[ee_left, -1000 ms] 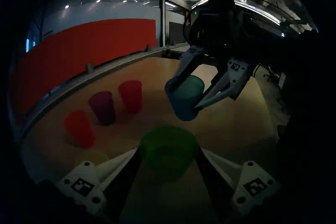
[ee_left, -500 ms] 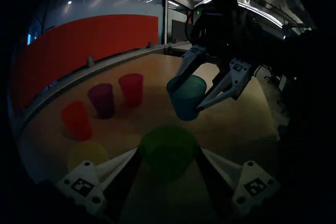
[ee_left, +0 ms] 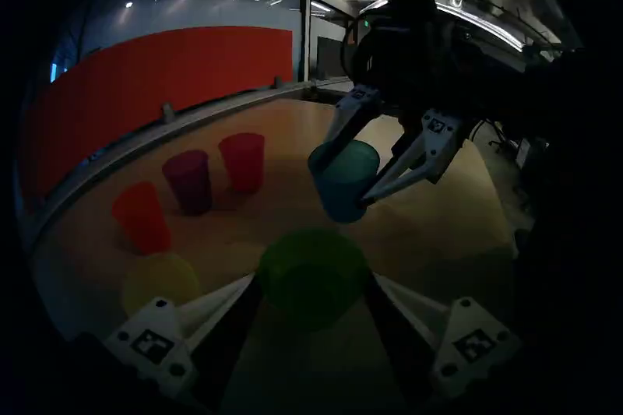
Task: Pour water
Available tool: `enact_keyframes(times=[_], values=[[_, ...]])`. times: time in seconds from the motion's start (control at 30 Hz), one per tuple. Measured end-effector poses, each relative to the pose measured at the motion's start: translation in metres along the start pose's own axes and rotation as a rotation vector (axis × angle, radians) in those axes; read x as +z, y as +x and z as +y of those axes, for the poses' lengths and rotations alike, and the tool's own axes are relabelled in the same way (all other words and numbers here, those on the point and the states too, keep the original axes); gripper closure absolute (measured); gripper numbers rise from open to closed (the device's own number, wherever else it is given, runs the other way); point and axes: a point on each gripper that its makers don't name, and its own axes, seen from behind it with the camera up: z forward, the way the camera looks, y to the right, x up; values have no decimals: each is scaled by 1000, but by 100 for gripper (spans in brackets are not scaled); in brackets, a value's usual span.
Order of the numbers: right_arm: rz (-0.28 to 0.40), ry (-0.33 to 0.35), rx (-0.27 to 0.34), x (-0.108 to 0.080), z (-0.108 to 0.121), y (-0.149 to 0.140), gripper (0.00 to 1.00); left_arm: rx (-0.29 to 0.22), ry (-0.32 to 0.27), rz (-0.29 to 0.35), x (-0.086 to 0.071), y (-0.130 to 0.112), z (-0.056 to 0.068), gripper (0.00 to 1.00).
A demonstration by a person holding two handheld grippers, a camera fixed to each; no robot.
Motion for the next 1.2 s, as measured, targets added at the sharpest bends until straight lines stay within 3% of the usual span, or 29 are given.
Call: enact_keyframes(times=[0.2, 0.5, 1.2], values=[[2, 3, 0, 2, -3, 1, 9, 3, 19, 3, -1, 2, -3, 0], [0, 4, 2, 6, -6, -4, 9, 14, 24, -16, -5, -9, -2, 0], [16, 6, 25, 17, -16, -12, 9, -23, 59, -27, -22, -25, -4, 0]])
